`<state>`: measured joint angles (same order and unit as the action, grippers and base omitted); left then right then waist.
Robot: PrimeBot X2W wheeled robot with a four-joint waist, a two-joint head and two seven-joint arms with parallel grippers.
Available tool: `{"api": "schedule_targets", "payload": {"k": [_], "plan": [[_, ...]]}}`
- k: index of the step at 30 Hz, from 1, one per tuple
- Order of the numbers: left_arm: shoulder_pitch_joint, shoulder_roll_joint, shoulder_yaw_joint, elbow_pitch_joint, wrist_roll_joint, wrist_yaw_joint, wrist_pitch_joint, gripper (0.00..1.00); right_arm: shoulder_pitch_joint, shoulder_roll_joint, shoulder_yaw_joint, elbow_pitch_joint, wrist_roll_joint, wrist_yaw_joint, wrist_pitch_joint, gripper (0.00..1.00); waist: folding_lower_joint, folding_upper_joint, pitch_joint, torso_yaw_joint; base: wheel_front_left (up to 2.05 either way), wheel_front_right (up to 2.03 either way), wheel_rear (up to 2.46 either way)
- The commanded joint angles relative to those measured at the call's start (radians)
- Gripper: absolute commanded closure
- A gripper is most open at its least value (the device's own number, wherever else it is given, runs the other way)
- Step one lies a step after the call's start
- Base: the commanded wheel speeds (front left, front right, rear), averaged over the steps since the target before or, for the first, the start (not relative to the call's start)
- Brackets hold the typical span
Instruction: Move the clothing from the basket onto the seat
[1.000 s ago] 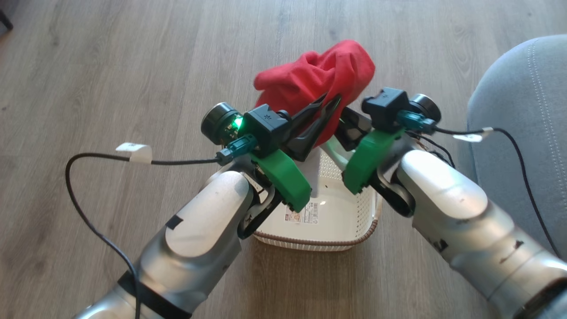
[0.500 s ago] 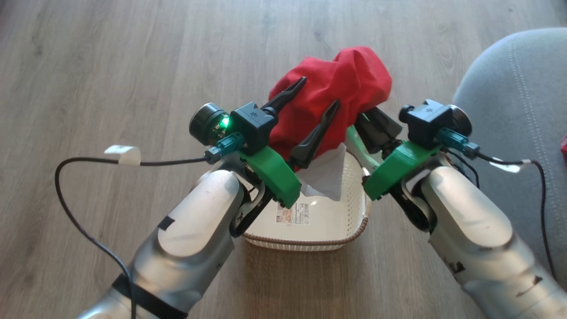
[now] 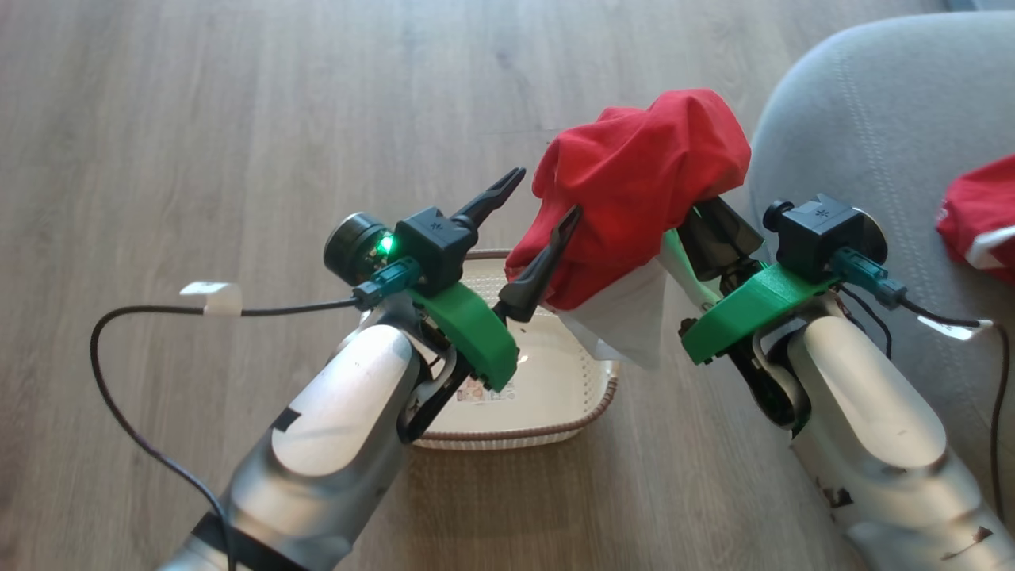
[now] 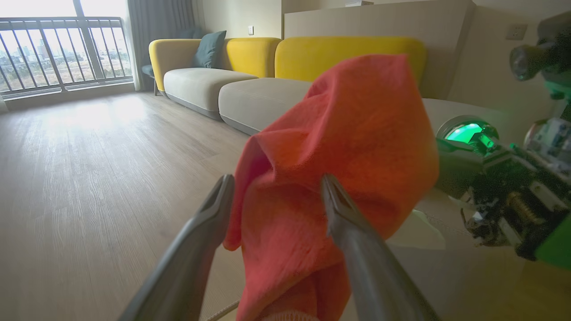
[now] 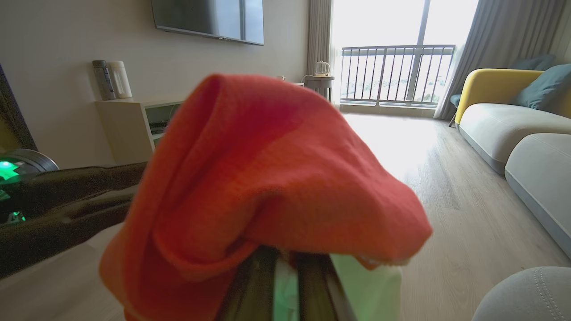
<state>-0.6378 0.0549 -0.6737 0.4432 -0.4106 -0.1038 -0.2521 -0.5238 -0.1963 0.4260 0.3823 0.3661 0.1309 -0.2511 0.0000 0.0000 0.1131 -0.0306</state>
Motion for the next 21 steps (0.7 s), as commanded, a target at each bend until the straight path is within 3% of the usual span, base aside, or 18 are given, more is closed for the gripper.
{"api": "schedule_targets", "payload": {"k": [1, 21], "plan": [[-0.027, 0.021, 0.042, -0.027, 0.008, -0.007, -0.010, 0.00, -0.003, 0.012, -0.006, -0.047, -0.012, 0.000, -0.011, 1.00, 0.0000, 0.0000, 0.001, -0.027, 0.00, 0.00, 0.00], [0.046, 0.057, 0.062, -0.053, 0.035, -0.023, -0.010, 0.00, 0.094, 0.050, -0.089, -0.193, -0.047, 0.000, -0.011, 1.00, 0.0000, 0.0000, -0.004, -0.334, 0.00, 0.00, 0.00]]}}
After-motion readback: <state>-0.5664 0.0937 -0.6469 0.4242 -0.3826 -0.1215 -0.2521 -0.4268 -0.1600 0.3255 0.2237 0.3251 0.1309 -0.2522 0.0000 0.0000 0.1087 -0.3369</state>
